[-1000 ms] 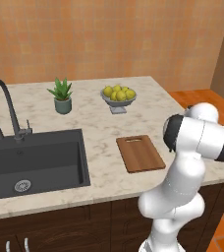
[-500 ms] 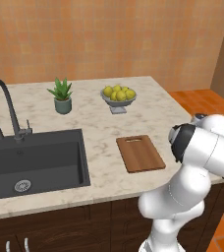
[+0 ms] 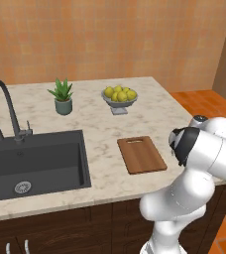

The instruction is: Pick up the sponge from the counter and clean the cutting board by briefly scrubbing or pressing down on the cutting board. Once finished, release the sponge.

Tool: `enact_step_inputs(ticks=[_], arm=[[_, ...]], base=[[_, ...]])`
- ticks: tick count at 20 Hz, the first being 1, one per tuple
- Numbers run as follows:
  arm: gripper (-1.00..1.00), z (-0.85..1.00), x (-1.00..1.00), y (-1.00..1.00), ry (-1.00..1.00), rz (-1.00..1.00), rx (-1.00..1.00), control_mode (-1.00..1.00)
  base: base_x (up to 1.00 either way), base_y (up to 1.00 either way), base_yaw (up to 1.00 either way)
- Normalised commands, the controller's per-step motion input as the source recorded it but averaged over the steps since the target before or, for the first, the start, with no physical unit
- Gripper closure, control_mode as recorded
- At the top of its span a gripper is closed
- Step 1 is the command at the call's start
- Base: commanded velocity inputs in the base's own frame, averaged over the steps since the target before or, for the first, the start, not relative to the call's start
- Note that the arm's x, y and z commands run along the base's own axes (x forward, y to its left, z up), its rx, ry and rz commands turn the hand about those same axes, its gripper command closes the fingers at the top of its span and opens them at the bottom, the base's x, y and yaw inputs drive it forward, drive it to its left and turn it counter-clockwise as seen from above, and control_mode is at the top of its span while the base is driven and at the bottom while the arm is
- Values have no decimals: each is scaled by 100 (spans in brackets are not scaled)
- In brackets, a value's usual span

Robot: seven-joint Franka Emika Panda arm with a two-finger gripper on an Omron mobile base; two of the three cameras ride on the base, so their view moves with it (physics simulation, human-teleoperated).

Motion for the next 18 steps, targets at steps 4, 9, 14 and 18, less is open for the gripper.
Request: enact_step_inputs(ticks=[4, 9, 14, 18], arm=[[-100, 3, 0, 0, 10, 0, -5, -100], [-100, 42, -13, 0, 4, 0, -1, -100], [-100, 99, -52, 6, 0, 0, 0, -100], [-100, 100, -74, 23, 2, 0, 0, -100]], base=[[0, 0, 0], [0, 0, 0], [0, 0, 0], [0, 0, 0]])
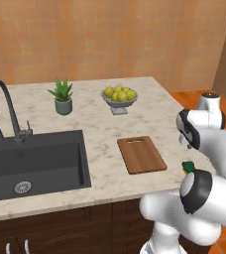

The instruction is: Pick up the sponge from the counter and clean the cutting board by briefly scrubbing or pressing down on the cutting board. Once finished, release the sponge.

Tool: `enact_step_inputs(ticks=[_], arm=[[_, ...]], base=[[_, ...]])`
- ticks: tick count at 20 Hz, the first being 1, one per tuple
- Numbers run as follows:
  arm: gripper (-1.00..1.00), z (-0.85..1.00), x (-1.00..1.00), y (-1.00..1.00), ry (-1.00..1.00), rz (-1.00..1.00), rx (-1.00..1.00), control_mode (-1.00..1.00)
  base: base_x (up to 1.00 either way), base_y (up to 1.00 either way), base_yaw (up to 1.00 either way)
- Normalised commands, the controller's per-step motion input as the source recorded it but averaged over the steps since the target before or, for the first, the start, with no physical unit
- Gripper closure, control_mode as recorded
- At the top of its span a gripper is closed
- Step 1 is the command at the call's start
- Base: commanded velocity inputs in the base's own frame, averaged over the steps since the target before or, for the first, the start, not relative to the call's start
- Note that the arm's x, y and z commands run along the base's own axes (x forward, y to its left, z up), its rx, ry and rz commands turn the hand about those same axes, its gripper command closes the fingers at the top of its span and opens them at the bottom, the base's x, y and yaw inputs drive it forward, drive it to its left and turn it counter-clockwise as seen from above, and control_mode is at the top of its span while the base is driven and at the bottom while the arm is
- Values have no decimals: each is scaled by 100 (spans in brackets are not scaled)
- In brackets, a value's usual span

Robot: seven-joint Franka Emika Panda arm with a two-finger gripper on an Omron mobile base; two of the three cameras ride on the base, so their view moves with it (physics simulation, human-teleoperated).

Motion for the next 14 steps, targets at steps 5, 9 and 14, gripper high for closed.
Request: enact_step_inputs(ticks=[5, 9, 14], arm=[[-100, 95, -80, 62, 5, 2, 0, -100], [-100, 73, -69, 80, -1, 2, 0, -100], [-100, 76, -66, 70, -10, 4, 0, -100]], base=[[0, 0, 0], [0, 0, 0], [0, 0, 0]])
